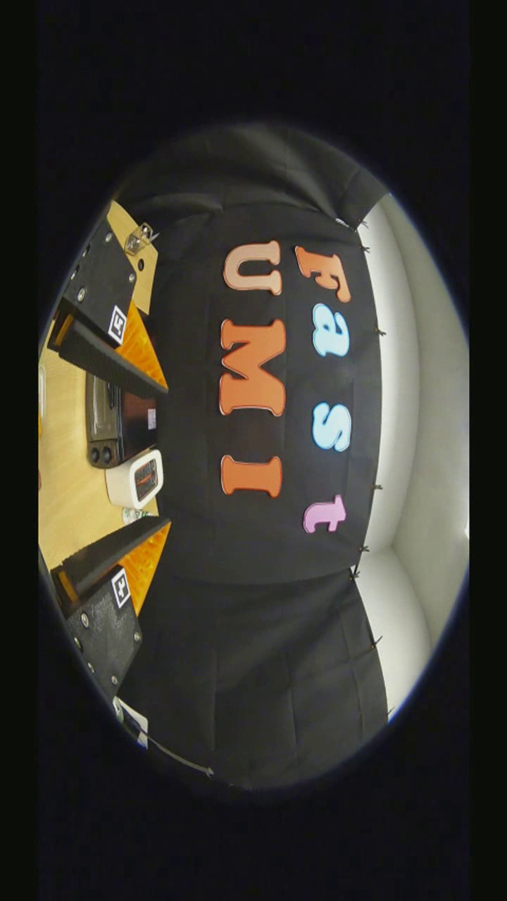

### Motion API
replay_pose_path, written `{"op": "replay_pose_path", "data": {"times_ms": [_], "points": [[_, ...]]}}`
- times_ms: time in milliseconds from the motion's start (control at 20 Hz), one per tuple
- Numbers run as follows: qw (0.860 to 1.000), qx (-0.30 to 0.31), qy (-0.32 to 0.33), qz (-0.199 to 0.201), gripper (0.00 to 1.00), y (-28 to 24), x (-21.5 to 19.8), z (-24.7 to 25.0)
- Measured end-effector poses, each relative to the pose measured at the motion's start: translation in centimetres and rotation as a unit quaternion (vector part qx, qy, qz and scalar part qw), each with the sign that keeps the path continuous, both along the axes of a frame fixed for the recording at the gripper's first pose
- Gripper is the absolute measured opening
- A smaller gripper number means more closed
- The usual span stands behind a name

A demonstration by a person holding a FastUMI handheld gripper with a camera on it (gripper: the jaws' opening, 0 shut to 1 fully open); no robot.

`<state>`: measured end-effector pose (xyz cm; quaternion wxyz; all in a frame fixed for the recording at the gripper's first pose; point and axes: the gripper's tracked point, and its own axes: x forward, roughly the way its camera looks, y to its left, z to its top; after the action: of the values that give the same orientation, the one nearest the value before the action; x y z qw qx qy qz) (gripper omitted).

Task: Open the toaster oven, put the food inside, and close the toaster oven door.

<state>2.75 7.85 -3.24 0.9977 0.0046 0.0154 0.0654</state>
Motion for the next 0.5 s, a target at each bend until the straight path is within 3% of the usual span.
{"op": "replay_pose_path", "data": {"times_ms": [250, 500], "points": [[0.999, 0.002, -0.005, 0.051, 0.99, 6.9, 3.1, -5.0], [0.995, 0.019, 0.053, 0.081, 0.99, 11.9, 5.8, -11.4]]}}
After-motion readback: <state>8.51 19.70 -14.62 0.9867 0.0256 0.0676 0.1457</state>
